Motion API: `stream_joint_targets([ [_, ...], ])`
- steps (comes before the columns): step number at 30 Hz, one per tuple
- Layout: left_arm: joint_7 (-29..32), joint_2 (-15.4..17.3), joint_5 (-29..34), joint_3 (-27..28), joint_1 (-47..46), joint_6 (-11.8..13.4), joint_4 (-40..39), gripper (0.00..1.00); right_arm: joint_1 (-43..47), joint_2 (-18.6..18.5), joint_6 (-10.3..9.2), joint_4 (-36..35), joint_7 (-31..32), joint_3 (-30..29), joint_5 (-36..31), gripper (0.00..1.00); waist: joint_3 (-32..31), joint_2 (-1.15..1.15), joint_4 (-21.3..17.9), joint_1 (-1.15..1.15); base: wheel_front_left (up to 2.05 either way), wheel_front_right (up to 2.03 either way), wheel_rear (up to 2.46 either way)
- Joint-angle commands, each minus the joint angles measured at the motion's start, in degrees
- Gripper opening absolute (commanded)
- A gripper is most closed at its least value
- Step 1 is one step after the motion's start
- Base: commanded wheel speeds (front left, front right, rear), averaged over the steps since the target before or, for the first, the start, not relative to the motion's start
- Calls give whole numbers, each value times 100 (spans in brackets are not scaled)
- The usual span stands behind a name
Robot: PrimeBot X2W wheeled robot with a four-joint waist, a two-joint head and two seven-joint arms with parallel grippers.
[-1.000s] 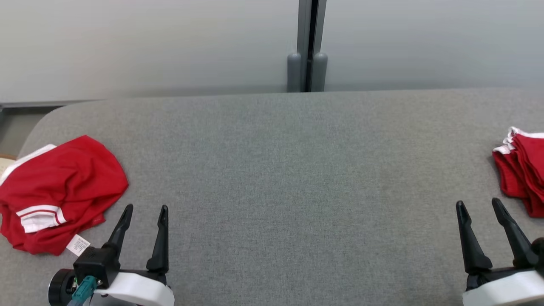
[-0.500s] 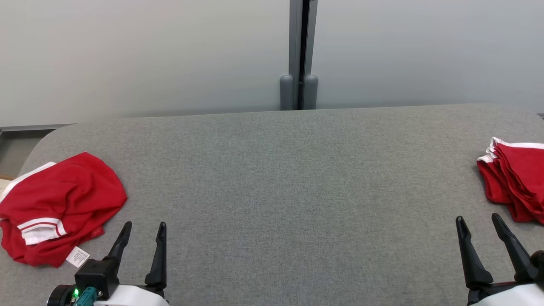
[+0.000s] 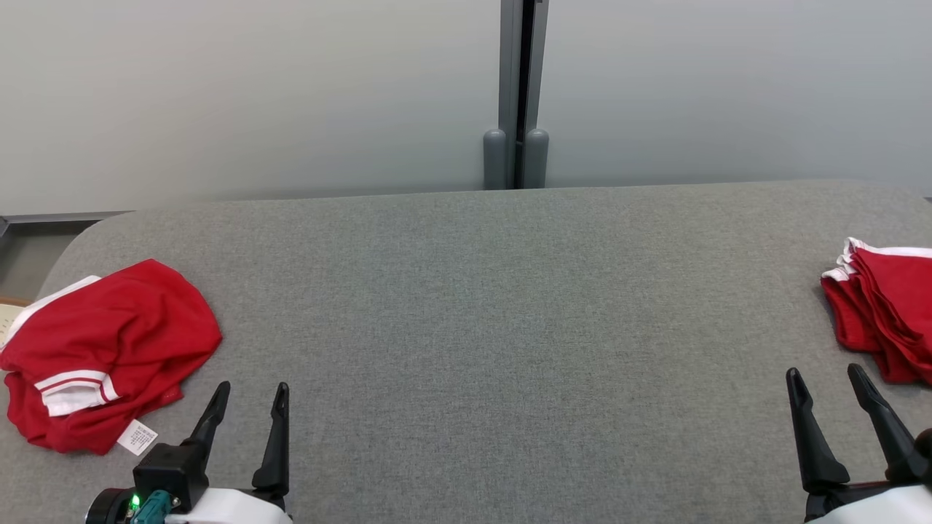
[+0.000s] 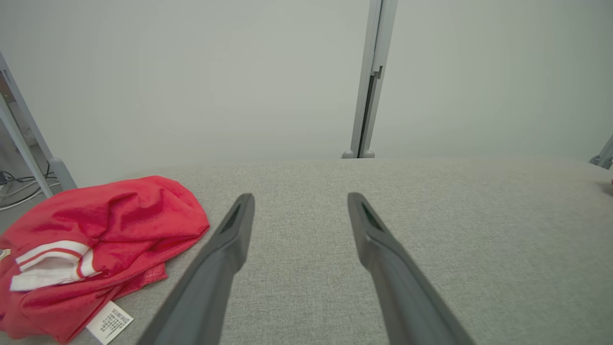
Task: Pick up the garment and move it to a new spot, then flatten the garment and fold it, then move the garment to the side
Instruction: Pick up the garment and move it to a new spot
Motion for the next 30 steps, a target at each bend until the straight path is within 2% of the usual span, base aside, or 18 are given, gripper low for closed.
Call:
stream_joint_targets([
  [1,-21,13,-26,-2,-102,34,16,100,40,14,-2,-1,20,-21,23,100,9,0,27,0,0,0,0],
  [8,-69,18,-74,-9,-300,-10,95,100,-8,58,-2,-51,-61,-18,29,100,86,0,320,0,0,0,0],
  [23,-342,-175,-193,20,-972,-96,364,100,-243,-105,-1,-365,147,-9,-65,100,367,0,1971,0,0,0,0],
  [30,-416,-134,-190,99,-977,-70,443,100,-309,-157,-1,-435,220,52,-49,100,391,0,2333,0,0,0,0],
])
